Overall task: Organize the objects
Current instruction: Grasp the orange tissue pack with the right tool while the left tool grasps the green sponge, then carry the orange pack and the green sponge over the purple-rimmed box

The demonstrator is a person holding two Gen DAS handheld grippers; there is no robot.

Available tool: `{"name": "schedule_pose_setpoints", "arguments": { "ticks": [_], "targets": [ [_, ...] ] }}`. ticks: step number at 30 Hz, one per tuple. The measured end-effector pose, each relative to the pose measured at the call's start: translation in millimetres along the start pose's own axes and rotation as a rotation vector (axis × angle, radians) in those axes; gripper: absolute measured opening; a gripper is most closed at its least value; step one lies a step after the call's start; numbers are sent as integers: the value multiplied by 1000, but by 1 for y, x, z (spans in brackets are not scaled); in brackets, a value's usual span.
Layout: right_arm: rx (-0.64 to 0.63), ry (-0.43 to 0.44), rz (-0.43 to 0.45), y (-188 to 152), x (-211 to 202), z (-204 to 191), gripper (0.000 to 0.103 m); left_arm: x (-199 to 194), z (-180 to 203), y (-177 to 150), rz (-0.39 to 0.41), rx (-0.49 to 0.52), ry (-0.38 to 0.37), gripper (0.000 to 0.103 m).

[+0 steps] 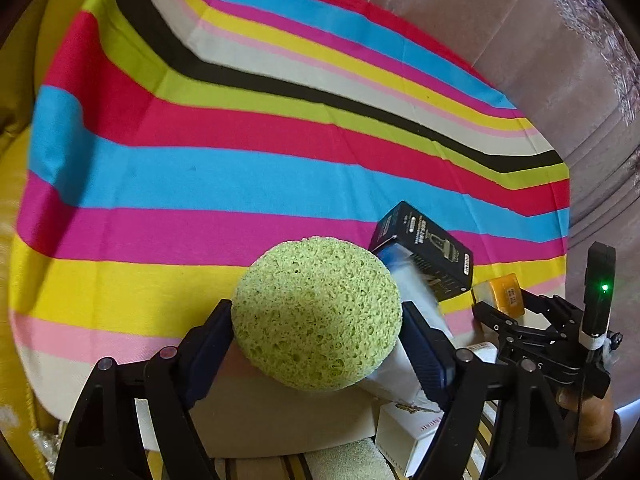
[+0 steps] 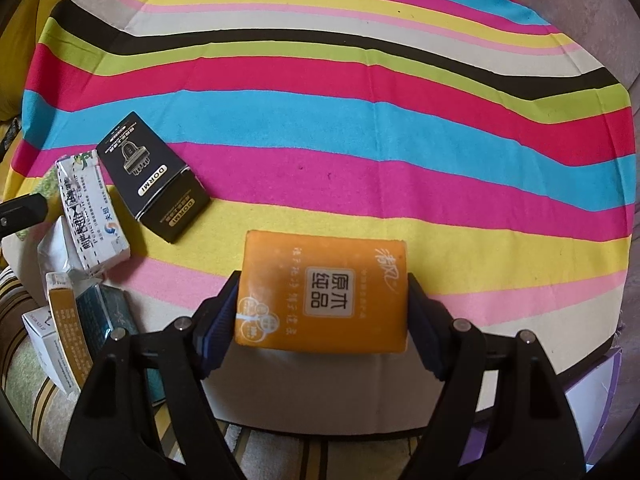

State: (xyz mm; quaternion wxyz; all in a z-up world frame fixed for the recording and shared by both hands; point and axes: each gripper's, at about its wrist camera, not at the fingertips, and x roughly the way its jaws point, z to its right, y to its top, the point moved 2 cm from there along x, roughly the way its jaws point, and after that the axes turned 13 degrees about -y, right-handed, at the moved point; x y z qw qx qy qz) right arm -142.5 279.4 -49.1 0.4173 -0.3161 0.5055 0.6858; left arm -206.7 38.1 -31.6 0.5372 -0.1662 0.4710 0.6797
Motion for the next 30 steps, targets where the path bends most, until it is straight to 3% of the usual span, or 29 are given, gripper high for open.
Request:
{"name": "schedule_pose_setpoints", "arguments": {
  "ticks": [5, 11, 19, 30],
  "targets": [
    [2, -16, 29, -6, -13, 3, 77, -16, 15, -2, 55, 59, 60, 82],
    [33, -14, 56, -21, -31, 14, 77, -31, 38, -7, 90, 110, 73, 82],
    [117, -18, 60, -49, -53, 46, 77, -24, 97, -21, 63, 206, 2, 82],
    [254, -85, 23, -99, -62, 125, 77, 20, 196, -39, -43, 370, -110, 82]
  ]
}}
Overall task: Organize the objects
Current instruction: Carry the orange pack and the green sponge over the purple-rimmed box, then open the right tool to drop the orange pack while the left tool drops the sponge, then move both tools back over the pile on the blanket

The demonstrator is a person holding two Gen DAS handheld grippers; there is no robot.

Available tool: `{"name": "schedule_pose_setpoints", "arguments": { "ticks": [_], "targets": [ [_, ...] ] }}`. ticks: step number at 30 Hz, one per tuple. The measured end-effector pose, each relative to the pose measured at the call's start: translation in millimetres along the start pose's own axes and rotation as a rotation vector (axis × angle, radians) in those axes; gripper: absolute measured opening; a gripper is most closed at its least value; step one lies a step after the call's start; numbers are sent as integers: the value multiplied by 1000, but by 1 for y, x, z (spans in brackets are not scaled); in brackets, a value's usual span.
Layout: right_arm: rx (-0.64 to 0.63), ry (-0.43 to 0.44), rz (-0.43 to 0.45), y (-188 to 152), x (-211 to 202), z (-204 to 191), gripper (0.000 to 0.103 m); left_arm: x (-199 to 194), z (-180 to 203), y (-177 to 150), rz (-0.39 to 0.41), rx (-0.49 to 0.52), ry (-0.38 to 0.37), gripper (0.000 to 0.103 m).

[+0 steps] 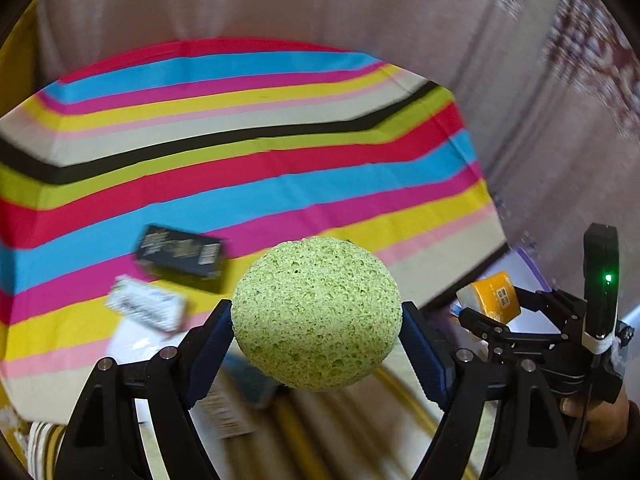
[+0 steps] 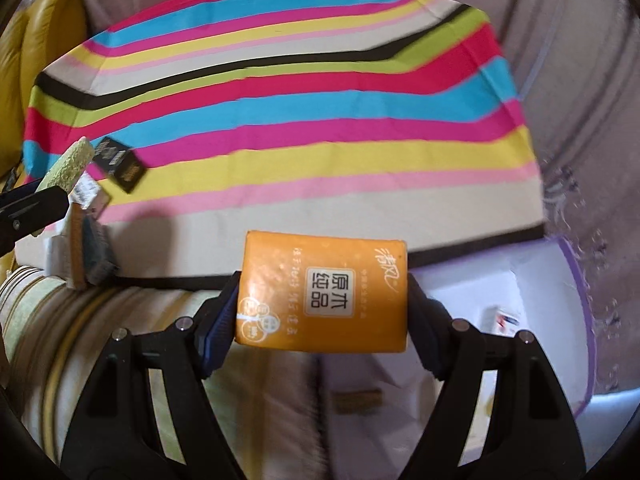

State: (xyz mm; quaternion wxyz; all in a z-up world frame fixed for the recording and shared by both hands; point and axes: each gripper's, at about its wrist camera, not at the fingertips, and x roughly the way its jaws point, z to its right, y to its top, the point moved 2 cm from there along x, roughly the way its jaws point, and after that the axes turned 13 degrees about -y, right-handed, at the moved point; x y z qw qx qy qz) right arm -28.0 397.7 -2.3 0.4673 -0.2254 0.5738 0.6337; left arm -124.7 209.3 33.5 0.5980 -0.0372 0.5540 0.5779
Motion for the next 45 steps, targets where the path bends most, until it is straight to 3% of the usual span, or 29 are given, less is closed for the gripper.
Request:
{"name": "schedule_pose_setpoints", "arguments": {
  "ticks": [16, 24, 29, 32, 45],
  "targets": [
    [230, -170, -115, -56, 28, 153, 77, 92, 131, -5, -185, 248, -152, 82],
    [310, -237, -132, -68, 36, 203, 78, 135, 175, -11, -267, 313, -205, 82],
    [340, -257, -145, -74, 37, 216, 79, 155, 192, -10, -294, 324, -231, 83],
    [340, -269, -139, -75, 35, 217, 85, 163, 194, -11, -317, 317, -231, 83],
    [314, -261, -117, -66, 26, 202, 89, 137, 169, -8, -290, 250, -240, 84]
  ]
}}
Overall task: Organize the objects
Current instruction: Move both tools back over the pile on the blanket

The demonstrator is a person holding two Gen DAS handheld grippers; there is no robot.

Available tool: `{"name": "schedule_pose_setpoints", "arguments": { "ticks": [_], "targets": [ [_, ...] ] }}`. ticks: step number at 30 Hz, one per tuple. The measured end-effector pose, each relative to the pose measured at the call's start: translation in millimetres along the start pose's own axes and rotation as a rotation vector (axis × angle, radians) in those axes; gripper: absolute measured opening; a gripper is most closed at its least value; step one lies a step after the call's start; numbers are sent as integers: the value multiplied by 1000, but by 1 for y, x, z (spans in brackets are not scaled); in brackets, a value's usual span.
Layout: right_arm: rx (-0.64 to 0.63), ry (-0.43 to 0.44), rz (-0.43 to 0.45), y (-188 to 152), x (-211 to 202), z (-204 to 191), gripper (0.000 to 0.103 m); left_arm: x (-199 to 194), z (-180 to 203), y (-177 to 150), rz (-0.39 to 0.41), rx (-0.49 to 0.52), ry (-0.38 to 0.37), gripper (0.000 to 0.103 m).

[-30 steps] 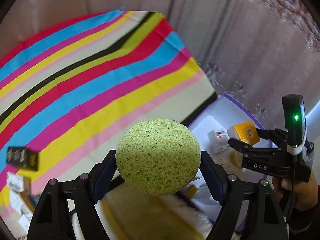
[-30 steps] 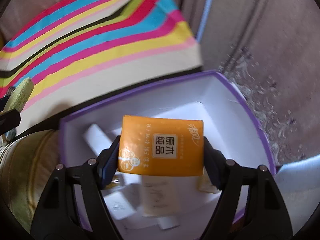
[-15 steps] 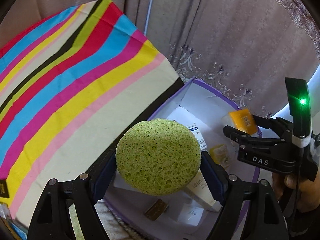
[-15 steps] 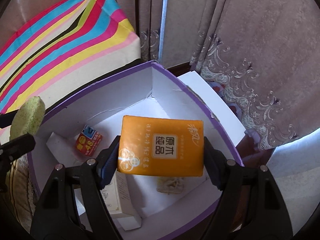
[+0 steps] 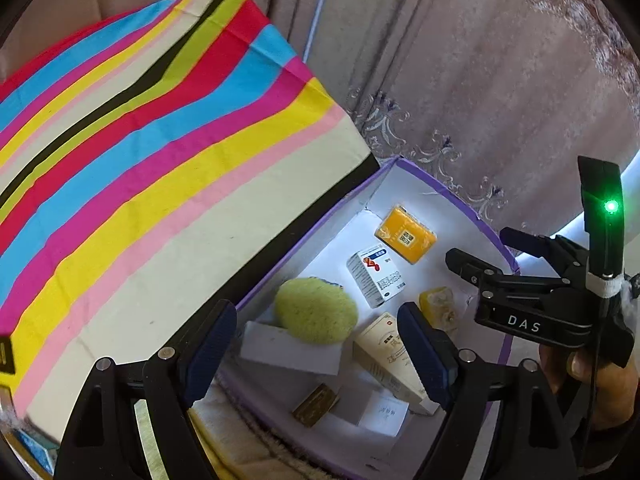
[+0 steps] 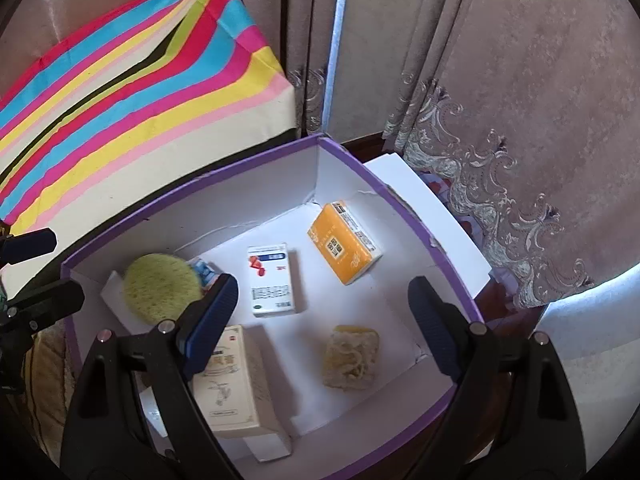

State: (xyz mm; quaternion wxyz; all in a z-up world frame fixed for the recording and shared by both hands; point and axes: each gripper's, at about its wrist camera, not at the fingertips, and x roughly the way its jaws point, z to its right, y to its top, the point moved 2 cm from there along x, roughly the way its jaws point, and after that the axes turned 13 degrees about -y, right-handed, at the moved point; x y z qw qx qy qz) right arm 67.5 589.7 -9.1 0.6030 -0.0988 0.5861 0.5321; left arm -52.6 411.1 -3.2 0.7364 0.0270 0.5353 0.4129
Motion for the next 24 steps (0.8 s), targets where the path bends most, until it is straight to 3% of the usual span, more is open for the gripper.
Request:
{"name": "schedule_pose_setpoints", "arguments": {
  "ticks": [10, 24],
  "targets": [
    [-59, 51, 36, 7, -26, -35, 89, -48, -31, -23, 90, -102, 54, 84],
    [-223, 140, 78, 2, -66, -118, 89, -123, -77, -74, 195, -244, 88, 84]
  ]
}}
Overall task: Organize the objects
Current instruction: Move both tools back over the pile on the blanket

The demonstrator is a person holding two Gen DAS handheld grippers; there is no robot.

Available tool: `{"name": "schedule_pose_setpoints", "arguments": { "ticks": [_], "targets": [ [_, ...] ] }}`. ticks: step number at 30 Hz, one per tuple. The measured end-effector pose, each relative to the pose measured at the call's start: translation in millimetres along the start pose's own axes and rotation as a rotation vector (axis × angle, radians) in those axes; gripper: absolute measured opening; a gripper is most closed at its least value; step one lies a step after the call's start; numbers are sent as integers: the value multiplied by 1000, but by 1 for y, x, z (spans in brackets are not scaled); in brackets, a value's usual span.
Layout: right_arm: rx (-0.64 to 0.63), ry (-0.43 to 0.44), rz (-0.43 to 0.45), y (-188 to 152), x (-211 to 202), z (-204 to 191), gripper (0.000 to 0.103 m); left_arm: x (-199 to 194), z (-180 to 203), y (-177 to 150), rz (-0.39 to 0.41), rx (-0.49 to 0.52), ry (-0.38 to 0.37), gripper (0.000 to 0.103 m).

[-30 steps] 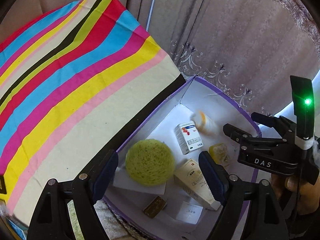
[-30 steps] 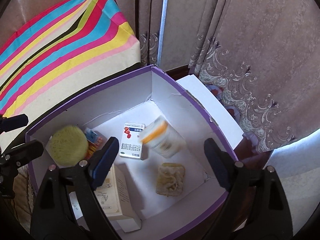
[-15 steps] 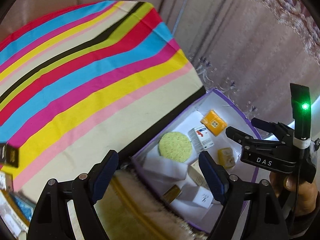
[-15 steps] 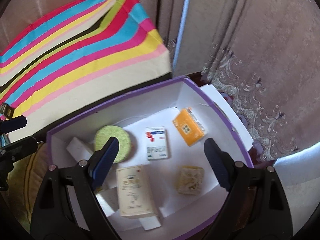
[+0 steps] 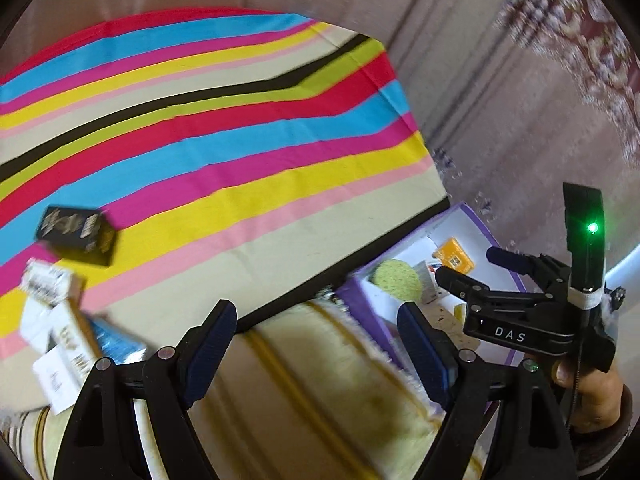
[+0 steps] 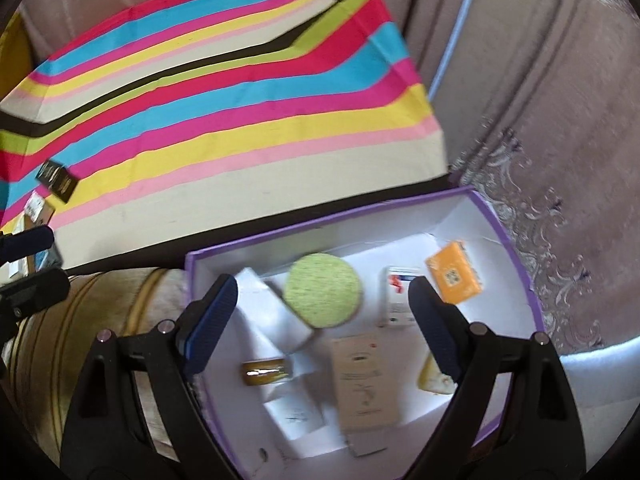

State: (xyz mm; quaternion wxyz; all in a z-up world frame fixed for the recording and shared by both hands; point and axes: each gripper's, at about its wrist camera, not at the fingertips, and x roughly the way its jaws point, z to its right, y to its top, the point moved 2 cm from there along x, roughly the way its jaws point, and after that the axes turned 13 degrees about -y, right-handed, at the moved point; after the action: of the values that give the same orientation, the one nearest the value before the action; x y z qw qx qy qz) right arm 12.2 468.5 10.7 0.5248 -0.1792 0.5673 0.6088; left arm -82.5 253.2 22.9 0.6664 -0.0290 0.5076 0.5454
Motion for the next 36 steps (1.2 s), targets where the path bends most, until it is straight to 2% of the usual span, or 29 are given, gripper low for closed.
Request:
{"name": "schedule_pose_setpoints", "arguments": {
  "ticks": [12, 19, 28, 33, 36],
  "targets": [
    [-152, 105, 29, 1, -23, -78, 89, -80, -80, -41, 91, -175, 92, 84],
    [-231, 166, 45, 1, -35, -120, 89, -106, -123, -65, 101, -290, 134, 84],
    [-327, 220, 70, -2, -53, -165, 89, -98, -145, -67, 58, -360, 139, 84],
    [-369, 242, 76, -6, -58, -183, 89, -86, -153, -62, 37, -395, 112, 83],
    [-386, 248, 75, -7, -59, -191, 89, -76, -160, -62, 14, -412, 111, 76]
  ]
}}
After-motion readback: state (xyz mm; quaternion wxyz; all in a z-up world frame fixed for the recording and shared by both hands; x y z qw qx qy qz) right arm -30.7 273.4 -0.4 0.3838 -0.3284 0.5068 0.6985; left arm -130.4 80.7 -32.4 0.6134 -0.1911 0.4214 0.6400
